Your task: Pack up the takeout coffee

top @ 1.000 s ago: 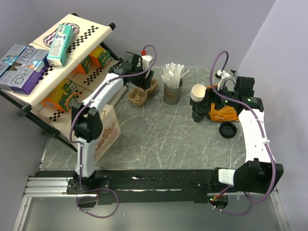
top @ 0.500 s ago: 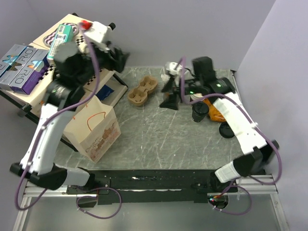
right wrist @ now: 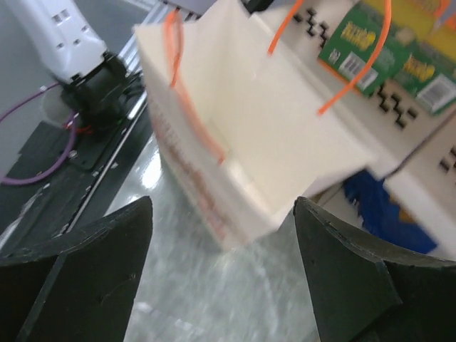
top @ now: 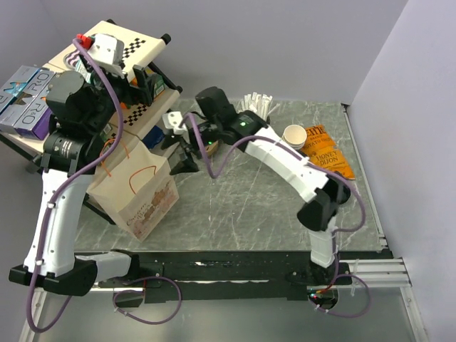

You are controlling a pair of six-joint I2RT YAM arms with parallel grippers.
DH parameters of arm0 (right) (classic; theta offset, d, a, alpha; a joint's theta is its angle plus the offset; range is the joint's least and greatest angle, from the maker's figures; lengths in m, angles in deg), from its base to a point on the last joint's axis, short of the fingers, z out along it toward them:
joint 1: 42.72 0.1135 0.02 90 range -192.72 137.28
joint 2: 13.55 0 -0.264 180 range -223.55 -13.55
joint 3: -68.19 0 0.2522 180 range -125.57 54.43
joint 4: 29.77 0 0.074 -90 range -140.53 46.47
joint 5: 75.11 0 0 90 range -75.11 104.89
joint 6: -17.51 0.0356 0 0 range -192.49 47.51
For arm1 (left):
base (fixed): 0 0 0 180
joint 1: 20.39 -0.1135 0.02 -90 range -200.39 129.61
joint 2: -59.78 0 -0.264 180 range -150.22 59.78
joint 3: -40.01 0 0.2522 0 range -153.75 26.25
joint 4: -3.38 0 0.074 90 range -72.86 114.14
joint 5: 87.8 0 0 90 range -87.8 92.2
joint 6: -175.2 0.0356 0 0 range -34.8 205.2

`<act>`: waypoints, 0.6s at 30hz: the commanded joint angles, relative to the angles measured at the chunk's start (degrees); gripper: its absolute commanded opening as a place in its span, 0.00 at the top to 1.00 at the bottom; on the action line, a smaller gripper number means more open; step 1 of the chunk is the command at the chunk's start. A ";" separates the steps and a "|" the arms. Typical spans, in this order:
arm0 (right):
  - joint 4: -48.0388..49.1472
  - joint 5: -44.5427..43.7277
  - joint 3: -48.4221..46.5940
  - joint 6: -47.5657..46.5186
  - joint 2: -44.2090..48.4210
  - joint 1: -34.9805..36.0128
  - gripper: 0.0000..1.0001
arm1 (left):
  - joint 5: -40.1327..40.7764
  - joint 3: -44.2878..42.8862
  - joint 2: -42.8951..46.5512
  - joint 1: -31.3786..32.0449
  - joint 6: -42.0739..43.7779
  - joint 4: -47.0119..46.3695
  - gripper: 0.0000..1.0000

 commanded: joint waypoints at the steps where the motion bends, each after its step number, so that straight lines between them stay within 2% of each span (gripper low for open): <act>1: 3.35 2.69 -9.23 -1.11 -5.59 1.14 0.14 | -2.45 1.81 3.67 -2.22 -3.78 -0.91 0.11; 5: 1.95 3.49 -11.70 -4.09 -9.46 2.90 0.14 | -3.95 3.92 5.35 -3.18 -4.59 -0.47 0.11; 12: -3.68 2.70 -8.01 -14.19 -9.55 7.03 0.16 | -3.86 5.59 7.72 -3.71 -3.54 0.23 0.11; 18: -2.36 1.12 -8.27 -11.74 -11.22 7.12 0.22 | -3.77 6.74 9.22 -3.98 -3.18 0.41 0.11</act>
